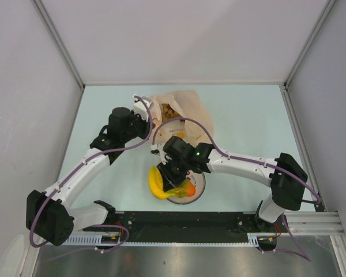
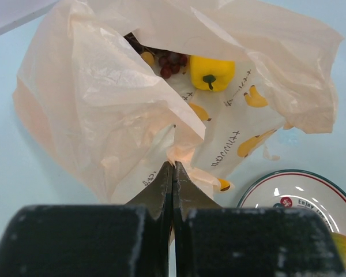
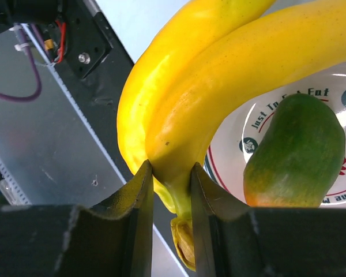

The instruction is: Take the fake fruits out of the plastic bag

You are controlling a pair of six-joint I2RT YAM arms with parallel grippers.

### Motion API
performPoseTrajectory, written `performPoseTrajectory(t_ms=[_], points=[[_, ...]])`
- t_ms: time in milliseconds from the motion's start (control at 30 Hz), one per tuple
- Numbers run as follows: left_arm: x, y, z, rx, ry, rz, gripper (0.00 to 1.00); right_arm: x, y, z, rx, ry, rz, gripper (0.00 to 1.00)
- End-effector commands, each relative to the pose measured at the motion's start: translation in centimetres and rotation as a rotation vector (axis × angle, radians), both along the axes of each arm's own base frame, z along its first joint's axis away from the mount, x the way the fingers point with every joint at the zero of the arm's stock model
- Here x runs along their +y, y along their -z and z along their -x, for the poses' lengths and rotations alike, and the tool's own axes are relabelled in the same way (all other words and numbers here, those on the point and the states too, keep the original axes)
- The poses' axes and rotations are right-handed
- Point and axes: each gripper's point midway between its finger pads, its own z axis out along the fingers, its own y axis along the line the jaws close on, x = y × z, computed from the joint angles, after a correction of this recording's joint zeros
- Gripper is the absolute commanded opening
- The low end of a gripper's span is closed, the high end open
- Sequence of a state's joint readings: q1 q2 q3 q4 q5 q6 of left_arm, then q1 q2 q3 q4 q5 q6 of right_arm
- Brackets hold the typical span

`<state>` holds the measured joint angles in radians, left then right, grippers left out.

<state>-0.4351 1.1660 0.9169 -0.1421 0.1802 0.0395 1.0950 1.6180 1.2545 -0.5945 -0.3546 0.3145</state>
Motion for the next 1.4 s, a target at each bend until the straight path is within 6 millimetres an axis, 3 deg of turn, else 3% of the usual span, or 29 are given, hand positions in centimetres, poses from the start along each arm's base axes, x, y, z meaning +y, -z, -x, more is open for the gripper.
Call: performPoseTrajectory(t_ms=[0, 300, 633, 733, 867, 967, 1067, 1100, 1133, 1267, 1367], points=[[-0.4, -1.3, 0.6, -0.033, 0.021, 0.065, 0.00, 0.7, 1.4, -0.6, -0.022, 0.040, 0.009, 0.00], [-0.3, -0.7, 1.6, -0.010, 0.022, 0.090, 0.00, -0.5, 4.1, -0.9, 0.003, 0.111, 0.110, 0.00], [-0.4, -0.4, 2.2, 0.001, 0.033, 0.106, 0.00, -1.0, 3.9, -1.3, -0.027, 0.129, 0.125, 0.00], [-0.4, -0.2, 2.2, 0.007, 0.032, 0.108, 0.00, -2.1, 4.4, -1.6, -0.046, 0.157, 0.177, 0.00], [-0.7, -0.2, 2.3, 0.017, 0.042, 0.120, 0.00, -1.7, 5.0, -1.4, -0.034, 0.142, 0.172, 0.01], [-0.8, -0.3, 2.2, 0.020, 0.045, 0.123, 0.00, -0.8, 4.8, -0.9, -0.003, 0.110, 0.136, 0.37], [-0.9, -0.5, 2.1, 0.016, 0.045, 0.126, 0.00, -0.5, 4.3, -0.8, -0.001, 0.091, 0.120, 0.51], [-0.9, -0.6, 2.1, 0.017, 0.044, 0.127, 0.00, -0.7, 4.3, -0.7, -0.006, 0.084, 0.131, 0.63], [-0.9, -0.6, 2.1, 0.018, 0.045, 0.129, 0.00, -0.8, 3.9, -0.7, -0.024, 0.055, 0.124, 0.69], [-1.0, -0.6, 2.2, 0.022, 0.045, 0.138, 0.00, -0.9, 1.5, -0.9, -0.059, 0.023, 0.097, 0.73], [-1.1, -0.7, 2.1, 0.027, 0.047, 0.142, 0.00, -0.2, -1.6, -1.3, -0.114, -0.018, 0.038, 0.73]])
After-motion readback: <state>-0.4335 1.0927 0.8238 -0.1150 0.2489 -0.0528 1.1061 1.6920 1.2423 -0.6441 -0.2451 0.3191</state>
